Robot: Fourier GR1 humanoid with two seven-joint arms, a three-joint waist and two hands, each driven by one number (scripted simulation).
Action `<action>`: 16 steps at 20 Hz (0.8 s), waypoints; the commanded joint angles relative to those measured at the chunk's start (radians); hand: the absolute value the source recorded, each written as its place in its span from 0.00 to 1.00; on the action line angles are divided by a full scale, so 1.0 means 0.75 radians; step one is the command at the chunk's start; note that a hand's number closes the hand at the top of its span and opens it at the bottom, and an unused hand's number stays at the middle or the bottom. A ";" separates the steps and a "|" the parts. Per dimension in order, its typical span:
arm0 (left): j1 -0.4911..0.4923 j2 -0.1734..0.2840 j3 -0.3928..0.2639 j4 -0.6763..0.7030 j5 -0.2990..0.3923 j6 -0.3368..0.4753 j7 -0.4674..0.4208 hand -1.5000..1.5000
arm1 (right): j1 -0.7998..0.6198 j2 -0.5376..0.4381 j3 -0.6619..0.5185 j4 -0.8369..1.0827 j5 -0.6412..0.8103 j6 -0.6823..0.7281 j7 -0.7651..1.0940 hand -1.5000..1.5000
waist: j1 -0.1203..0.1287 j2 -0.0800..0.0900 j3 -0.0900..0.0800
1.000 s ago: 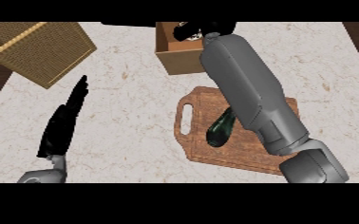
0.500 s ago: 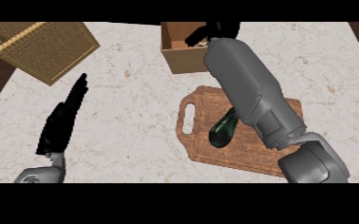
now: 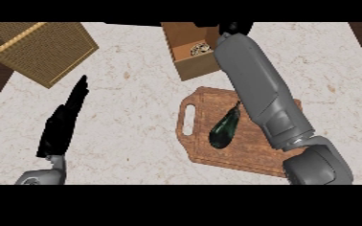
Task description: Pick the cupcake from the cutting board and place it in the cardboard box
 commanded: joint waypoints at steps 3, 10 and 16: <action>0.109 -0.014 -0.002 0.031 -0.029 0.030 -0.103 0.50 | 0.131 0.011 -0.159 -0.197 -0.222 -0.155 -0.297 0.00 | -0.034 -0.016 0.001; 0.100 -0.027 0.031 0.015 -0.033 0.072 -0.041 0.50 | 0.325 -0.085 -0.197 -0.403 -0.285 -0.133 -0.316 0.00 | -0.109 -0.046 -0.001; 0.177 -0.004 0.046 -0.100 0.006 0.027 -0.001 0.50 | 0.688 -0.178 -0.152 -0.848 -0.386 0.123 -0.310 0.00 | -0.129 -0.057 -0.001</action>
